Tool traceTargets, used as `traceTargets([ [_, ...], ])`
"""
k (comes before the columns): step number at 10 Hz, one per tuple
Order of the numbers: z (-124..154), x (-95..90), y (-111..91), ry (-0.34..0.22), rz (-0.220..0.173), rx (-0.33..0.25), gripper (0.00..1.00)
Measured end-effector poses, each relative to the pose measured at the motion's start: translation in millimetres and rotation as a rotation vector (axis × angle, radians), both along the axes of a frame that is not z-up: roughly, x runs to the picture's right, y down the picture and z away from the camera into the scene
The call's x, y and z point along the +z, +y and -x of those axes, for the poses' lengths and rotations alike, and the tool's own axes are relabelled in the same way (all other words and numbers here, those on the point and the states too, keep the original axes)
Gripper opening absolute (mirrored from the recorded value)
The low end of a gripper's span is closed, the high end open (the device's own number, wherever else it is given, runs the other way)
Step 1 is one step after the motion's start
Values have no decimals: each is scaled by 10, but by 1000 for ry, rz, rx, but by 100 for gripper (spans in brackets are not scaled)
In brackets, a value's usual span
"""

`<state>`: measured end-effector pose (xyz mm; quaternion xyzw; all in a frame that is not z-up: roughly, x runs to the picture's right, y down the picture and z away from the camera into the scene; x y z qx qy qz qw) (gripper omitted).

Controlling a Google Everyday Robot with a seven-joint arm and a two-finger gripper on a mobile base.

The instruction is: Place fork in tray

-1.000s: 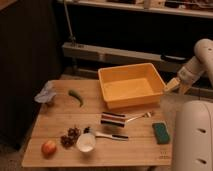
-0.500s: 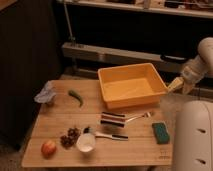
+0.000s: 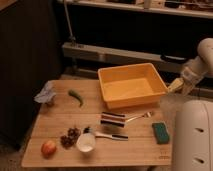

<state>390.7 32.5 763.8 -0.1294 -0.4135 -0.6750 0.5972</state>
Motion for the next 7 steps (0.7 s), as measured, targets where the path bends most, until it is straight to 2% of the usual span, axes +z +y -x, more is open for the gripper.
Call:
traceTargets([
  [3,111,-82,198,-52,23,-66,74],
  [7,131,-85,225,-58,27,-74,74],
])
